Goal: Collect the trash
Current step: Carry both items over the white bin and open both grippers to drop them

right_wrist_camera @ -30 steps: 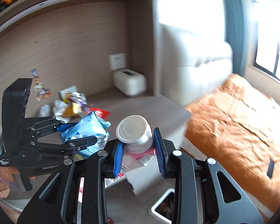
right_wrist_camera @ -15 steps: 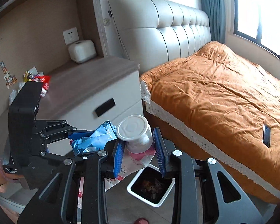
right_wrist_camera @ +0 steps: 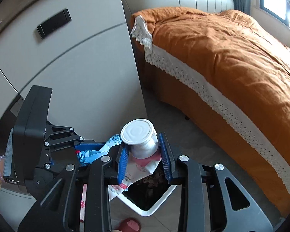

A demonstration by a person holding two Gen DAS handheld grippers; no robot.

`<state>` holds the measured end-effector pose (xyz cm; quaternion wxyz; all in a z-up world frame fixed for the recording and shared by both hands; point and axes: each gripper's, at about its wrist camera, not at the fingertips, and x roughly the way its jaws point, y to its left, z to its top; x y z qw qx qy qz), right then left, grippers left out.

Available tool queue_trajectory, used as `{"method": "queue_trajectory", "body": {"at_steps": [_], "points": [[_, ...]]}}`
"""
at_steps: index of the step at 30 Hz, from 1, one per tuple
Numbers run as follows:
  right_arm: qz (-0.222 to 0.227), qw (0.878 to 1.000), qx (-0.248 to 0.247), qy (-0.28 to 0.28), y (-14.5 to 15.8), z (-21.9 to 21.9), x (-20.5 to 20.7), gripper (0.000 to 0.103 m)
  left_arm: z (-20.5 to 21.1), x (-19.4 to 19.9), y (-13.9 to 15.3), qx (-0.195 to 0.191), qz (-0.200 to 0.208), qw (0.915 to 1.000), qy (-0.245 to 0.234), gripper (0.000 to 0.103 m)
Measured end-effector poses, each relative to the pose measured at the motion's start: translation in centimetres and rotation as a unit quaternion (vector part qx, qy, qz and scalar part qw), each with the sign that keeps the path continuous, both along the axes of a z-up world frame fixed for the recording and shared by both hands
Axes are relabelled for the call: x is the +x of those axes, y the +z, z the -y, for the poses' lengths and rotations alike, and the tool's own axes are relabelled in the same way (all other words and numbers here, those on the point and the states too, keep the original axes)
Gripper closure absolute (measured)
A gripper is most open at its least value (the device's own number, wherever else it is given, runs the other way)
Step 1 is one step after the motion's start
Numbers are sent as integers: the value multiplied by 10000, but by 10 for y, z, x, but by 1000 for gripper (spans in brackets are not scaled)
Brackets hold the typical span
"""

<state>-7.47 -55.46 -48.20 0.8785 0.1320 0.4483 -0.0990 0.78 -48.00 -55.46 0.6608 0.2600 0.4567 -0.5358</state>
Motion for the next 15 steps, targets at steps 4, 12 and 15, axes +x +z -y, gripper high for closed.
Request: {"method": "queue_trajectory", "body": {"at_steps": [4, 12, 15], "points": [[-217, 9998, 47, 15, -63, 0, 4, 70, 2, 3, -43, 76, -55, 10000, 19, 55], [-387, 9992, -105, -25, -122, -4, 0, 4, -12, 3, -94, 302, 28, 9995, 60, 4], [-369, 9993, -105, -11, -118, -6, 1, 4, -16, 1, -89, 288, 69, 9995, 97, 4]]}}
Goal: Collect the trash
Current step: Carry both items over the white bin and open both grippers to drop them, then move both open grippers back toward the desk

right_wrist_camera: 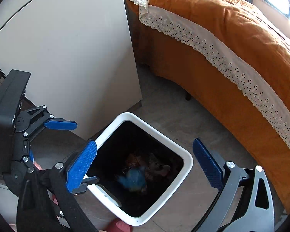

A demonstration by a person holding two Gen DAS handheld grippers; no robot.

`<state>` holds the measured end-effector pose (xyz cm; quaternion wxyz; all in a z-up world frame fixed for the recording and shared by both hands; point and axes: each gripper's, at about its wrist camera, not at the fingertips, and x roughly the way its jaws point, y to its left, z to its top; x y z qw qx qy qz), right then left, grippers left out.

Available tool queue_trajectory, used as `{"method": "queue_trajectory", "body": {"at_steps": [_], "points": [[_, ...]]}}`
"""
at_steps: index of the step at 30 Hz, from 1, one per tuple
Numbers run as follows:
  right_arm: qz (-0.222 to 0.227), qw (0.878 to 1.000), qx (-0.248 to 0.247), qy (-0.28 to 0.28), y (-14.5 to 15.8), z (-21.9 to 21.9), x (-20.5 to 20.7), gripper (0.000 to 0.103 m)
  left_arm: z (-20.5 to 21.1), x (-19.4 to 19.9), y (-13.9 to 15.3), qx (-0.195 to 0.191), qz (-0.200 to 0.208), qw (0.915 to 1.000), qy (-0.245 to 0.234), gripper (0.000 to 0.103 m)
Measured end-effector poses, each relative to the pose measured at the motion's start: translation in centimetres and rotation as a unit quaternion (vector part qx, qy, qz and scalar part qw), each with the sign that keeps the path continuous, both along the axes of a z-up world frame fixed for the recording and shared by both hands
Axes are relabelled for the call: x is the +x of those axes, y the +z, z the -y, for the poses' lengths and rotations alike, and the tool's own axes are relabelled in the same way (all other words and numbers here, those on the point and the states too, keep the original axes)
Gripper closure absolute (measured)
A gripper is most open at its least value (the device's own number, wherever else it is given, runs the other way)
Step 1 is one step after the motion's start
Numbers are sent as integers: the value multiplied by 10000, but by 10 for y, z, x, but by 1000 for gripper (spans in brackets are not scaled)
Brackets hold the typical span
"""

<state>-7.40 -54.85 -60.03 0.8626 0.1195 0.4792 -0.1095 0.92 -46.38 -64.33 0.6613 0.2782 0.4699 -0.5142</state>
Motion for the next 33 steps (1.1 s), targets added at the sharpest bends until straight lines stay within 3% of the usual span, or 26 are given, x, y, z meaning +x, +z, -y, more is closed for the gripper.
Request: {"method": "queue_trajectory", "body": {"at_steps": [6, 21, 28, 33], "points": [[171, 9998, -32, 58, 42, -9, 7, 4, -6, 8, 43, -137, 123, 9998, 91, 4], [1130, 9928, -343, -209, 257, -47, 7, 4, -44, 18, 269, -1246, 519, 9901, 376, 4], [1763, 9827, -564, 22, 357, -83, 16, 4, -90, 23, 374, -1698, 706, 9801, 754, 4], [2090, 9740, -755, 439, 409, -123, 40, 4, -140, 36, 428, -1817, 1045, 9705, 1192, 4]]}}
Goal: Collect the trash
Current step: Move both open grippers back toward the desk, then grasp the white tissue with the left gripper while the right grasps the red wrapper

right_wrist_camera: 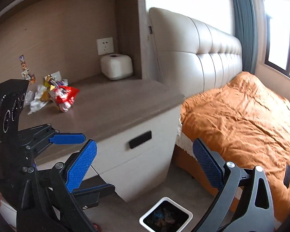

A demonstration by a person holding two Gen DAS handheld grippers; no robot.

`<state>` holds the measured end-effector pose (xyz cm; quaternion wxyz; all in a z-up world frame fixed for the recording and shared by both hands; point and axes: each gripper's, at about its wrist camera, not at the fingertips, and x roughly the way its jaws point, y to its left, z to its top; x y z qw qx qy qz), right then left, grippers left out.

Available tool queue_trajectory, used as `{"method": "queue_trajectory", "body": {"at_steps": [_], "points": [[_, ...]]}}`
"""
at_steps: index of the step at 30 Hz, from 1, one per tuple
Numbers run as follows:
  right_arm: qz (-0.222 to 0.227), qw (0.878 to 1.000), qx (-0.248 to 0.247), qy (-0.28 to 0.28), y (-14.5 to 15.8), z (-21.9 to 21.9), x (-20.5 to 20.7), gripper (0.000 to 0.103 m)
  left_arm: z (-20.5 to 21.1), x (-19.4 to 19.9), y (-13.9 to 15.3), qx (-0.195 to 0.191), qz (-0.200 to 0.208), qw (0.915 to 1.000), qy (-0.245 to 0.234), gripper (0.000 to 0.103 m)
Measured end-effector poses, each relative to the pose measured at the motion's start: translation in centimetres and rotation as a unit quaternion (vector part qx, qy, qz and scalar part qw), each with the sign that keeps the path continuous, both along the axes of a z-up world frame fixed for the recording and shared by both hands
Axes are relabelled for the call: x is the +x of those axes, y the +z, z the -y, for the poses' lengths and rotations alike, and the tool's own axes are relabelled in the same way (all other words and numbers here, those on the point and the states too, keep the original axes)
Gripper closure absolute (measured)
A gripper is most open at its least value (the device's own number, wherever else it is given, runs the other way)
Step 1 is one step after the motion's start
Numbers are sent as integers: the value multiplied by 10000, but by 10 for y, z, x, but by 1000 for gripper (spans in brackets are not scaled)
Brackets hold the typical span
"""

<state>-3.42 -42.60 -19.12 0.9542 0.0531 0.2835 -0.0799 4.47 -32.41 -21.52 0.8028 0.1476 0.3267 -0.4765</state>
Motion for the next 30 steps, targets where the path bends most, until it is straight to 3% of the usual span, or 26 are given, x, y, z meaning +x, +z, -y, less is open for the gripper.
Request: {"method": "queue_trajectory", "body": {"at_steps": [8, 13, 19, 22, 30], "points": [[410, 9960, -75, 785, 54, -71, 51, 4, -103, 48, 58, -107, 347, 9935, 1077, 4], [492, 9902, -106, 1303, 69, -121, 85, 4, -174, 81, 76, 14, 573, 9807, 1868, 4], [561, 9811, -259, 1833, 80, -180, 126, 4, -246, 122, 67, 178, 615, 9649, 2549, 4], [490, 9798, -389, 1899, 76, -200, 144, 4, -268, 146, 57, 258, 574, 9608, 2702, 4], [49, 9822, -701, 1741, 39, -219, 197, 4, -278, 190, 26, 483, 437, 9643, 2566, 4]]}}
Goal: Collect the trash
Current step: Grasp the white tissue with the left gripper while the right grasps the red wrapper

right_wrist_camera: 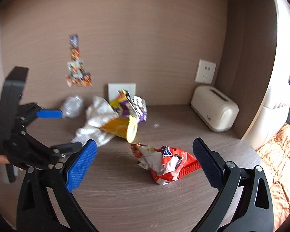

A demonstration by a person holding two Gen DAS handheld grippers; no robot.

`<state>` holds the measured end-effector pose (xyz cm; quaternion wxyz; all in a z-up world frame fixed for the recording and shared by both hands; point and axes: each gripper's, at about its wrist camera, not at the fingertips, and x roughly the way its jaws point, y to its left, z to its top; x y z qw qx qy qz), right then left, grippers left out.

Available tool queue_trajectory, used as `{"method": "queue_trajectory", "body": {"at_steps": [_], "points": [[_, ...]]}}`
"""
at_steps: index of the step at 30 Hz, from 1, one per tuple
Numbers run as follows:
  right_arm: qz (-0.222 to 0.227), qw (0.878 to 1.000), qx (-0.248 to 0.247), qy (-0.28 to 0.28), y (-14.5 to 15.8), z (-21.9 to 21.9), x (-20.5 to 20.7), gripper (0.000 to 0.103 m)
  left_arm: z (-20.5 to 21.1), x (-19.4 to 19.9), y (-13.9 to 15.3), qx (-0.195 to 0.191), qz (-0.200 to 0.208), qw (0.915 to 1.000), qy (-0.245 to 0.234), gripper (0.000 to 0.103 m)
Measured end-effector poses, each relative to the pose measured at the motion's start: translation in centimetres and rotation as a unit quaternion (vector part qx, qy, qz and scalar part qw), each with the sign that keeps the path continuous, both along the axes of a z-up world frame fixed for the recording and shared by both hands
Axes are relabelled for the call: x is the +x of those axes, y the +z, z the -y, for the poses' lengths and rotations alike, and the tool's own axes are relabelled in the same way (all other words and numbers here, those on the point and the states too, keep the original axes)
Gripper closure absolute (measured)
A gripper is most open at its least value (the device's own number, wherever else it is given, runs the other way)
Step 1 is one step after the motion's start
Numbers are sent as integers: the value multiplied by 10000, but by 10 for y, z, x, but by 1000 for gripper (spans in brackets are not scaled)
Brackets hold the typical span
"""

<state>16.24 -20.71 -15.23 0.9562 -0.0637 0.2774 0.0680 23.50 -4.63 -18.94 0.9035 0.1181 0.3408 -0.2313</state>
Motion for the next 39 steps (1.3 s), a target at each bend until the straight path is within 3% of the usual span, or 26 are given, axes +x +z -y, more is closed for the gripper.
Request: {"method": "queue_trajectory", "body": {"at_steps": [9, 11, 12, 13, 14, 16, 18, 23, 30, 39], "points": [[-529, 9976, -153, -416, -53, 13, 54, 4, 7, 50, -33, -92, -552, 9982, -203, 6], [-653, 9969, -114, -417, -61, 13, 62, 4, 13, 60, -41, -56, -823, 9962, -288, 31], [-681, 9966, -120, -443, -63, 13, 64, 4, 16, 65, -47, 14, -1025, 9942, -333, 55], [-757, 9962, -100, -425, -66, 13, 68, 5, 18, 64, -44, 18, -913, 9952, -364, 76], [-759, 9962, -106, -419, -67, 13, 68, 18, 21, 65, -45, 97, -908, 9950, -394, 90], [-810, 9960, -42, -387, -68, 12, 70, 24, 25, 62, -44, 210, -842, 9954, -413, 97], [-801, 9961, -7, -370, -66, 12, 70, 35, 27, 57, -41, 253, -756, 9962, -346, 98], [-766, 9957, 346, -380, -54, 18, 67, 43, 19, 38, -13, 25, -575, 9981, -233, 98], [-466, 9957, 748, -291, -22, 25, 48, 44, 5, 24, 39, -279, -264, 9992, -82, 98], [-18, 9958, 891, -222, 27, 32, 0, 44, 9, -13, 90, -279, 207, 9992, -192, 98]]}}
